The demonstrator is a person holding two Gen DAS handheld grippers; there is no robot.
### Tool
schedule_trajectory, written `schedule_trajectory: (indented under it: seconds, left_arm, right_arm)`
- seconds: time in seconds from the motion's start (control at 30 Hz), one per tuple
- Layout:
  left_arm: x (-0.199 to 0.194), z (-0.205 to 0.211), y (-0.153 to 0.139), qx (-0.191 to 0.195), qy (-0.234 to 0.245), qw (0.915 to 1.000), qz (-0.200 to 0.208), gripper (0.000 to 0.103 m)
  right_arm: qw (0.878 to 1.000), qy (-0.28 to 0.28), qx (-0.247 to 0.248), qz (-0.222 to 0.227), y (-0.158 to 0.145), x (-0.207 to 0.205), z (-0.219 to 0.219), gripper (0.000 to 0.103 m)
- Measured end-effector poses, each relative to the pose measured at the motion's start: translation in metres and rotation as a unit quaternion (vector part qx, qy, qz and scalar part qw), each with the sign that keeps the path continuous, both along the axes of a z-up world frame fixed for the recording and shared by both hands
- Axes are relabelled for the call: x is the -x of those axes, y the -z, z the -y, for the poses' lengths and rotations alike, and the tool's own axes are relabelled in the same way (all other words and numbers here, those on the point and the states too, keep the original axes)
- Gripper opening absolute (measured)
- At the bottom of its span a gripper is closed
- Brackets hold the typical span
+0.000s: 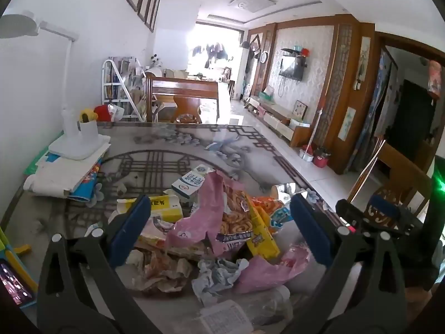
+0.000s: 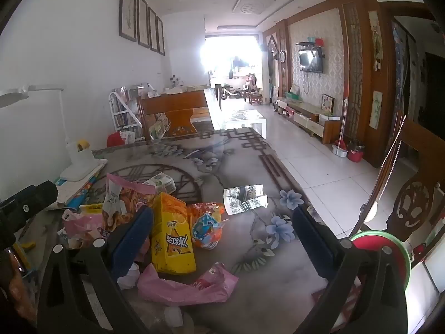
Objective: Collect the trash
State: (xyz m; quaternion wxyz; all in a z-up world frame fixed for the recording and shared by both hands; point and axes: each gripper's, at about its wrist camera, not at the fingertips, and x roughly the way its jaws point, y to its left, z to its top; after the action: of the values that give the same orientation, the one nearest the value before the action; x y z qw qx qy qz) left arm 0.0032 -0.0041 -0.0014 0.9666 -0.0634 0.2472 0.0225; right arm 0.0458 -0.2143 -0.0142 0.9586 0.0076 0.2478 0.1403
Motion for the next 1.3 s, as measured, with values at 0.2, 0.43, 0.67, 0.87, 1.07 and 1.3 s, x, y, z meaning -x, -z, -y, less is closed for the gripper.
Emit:
schedule_trajectory:
  seconds: [0.2,0.43,0.67,0.87,1.07,1.3]
  left_arm:
    - [0.001,-0.004,0.0,0.027,-0.002,0.9996,0.012,0.098]
    - [0.003,-0.007,0.002,0.026,-0.004,0.9996,0.012,0.098]
    - [0.005,-0.013,-0.004,0.025,-0.002,0.9996,0.012,0.098]
    - [0.005,-0.011,0.001,0.025,-0.003,0.9996,0.01,0.098]
    - [0.005,-0.011,0.0,0.026,-0.003,0.9996,0.009,0.098]
    - [0.005,-0.009,0.001,0.024,-0.005,0.9997,0.009,0.098]
  right_arm:
    - [1.0,0.0,0.003,-0.002,0.001,0.0,0.0,0.096]
    - [1.0,0.0,0.007,-0.007,0.002,-0.001,-0.001,0.096]
    - [1.0,0.0,0.009,-0.01,0.002,-0.003,-0.001,0.096]
    - [1.0,0.001,0.008,-0.012,0.003,-0.002,0.0,0.096]
    - [1.0,0.0,0.007,-0.015,0.006,-0.002,0.002,0.096]
    - [1.0,0.001,0.006,-0.017,0.006,-0.003,0.001,0.096]
